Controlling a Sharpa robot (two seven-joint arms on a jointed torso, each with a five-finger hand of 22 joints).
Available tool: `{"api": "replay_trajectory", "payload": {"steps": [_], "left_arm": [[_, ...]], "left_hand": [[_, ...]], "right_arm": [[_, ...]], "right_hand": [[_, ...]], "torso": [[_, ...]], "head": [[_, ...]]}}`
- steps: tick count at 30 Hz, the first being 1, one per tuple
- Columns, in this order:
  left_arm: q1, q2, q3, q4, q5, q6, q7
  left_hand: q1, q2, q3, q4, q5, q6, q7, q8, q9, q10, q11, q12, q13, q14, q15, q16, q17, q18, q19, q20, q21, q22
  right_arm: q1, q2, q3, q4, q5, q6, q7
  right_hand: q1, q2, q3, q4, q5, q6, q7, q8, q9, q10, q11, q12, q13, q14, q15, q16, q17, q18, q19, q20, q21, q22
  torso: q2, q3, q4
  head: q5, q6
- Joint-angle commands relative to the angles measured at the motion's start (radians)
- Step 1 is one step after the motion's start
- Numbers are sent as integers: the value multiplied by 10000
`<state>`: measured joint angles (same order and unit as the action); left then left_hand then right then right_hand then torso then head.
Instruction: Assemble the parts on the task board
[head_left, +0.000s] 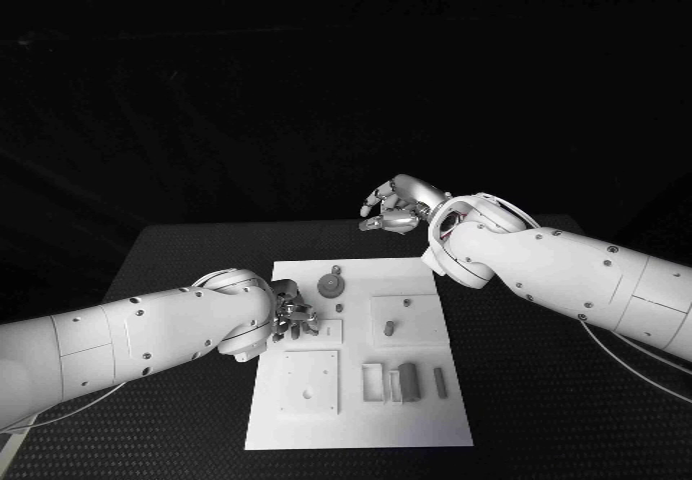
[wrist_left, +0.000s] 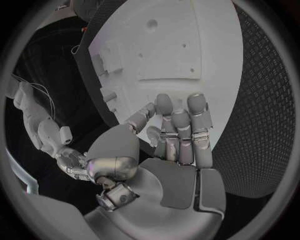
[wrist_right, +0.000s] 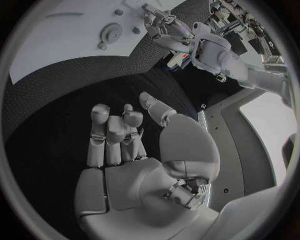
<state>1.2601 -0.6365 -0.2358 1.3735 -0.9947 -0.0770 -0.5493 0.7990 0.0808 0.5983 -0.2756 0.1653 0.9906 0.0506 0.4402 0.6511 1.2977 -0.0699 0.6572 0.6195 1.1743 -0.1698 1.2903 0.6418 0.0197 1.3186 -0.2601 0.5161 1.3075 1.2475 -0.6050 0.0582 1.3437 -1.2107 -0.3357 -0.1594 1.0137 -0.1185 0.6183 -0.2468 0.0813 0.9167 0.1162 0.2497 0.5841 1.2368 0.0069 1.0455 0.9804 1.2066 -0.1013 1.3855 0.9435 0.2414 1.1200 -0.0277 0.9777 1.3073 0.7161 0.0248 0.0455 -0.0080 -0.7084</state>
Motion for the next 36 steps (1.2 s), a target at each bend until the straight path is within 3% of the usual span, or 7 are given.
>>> {"api": "replay_trajectory", "payload": {"steps": [1, 19, 20, 22, 36], "left_arm": [[-47, 66, -22, 21, -42, 242, 76], [-47, 127, -22, -32, -42, 321, 105], [-47, 129, -22, -32, -42, 321, 108], [-47, 134, -22, -31, -42, 320, 107], [-48, 120, -21, -47, -42, 309, 123]], "left_hand": [[-16, 36, 56, 6, -20, 1815, -281, 49, 3, -8, -20, 39, -12, 18, -54, 62, -21, 108, 10, -54, 23, 50], [-447, -922, -177, 540, -271, 1885, -323, 70, 65, 40, -55, 100, -36, 43, -86, 198, -210, 109, 108, -93, -57, 92], [-464, -936, -194, 553, -275, 1886, -323, 70, 66, 40, -55, 101, -37, 43, -87, 202, -214, 109, 110, -94, -58, 94], [-614, -809, -550, 399, 41, 1871, -324, 82, 97, 26, -57, 117, -31, 24, -89, 248, -244, 111, 105, -101, -62, 131], [-739, -889, -755, 409, -83, 1873, -334, 82, 112, 26, -68, 131, -35, 14, -100, 280, -289, 117, 106, -109, -89, 139]], "right_arm": [[-4, 2, 4, 7, -1, 113, 16], [-4, -7, 4, 9, 0, 131, 12], [-4, -7, 4, 10, 0, 132, 12], [-4, -7, 4, 10, 0, 134, 11], [-4, -6, 4, 2, 2, 148, 8]], "right_hand": [[-55, 75, -41, 23, -21, 9, 55, -70, 11, -77, 3, -37, 0, -1, 29, -34, 12, 204, 56, -37, -53, 65], [-57, 72, -42, 20, -21, 6, 55, -75, 12, -81, 3, -36, 1, -4, 29, -35, 14, 204, 53, -37, -55, 66], [-58, 72, -42, 19, -21, 6, 55, -75, 12, -81, 3, -36, 1, -4, 29, -35, 14, 204, 53, -37, -55, 66], [-58, 72, -42, 19, -21, 6, 55, -75, 12, -81, 3, -36, 1, -5, 29, -35, 14, 204, 53, -37, -55, 66], [-62, 70, -43, 18, -20, 5, 55, -79, 13, -85, 4, -36, 1, -8, 29, -36, 15, 204, 51, -36, -57, 67]], "torso": [[2, 4, -3], [0, 8, -7], [1, 8, -8], [4, 5, -6], [-1, -1, -2]], "head": [[6, -1], [-1, 3], [-1, 2], [-4, 3], [-18, -3]]}}
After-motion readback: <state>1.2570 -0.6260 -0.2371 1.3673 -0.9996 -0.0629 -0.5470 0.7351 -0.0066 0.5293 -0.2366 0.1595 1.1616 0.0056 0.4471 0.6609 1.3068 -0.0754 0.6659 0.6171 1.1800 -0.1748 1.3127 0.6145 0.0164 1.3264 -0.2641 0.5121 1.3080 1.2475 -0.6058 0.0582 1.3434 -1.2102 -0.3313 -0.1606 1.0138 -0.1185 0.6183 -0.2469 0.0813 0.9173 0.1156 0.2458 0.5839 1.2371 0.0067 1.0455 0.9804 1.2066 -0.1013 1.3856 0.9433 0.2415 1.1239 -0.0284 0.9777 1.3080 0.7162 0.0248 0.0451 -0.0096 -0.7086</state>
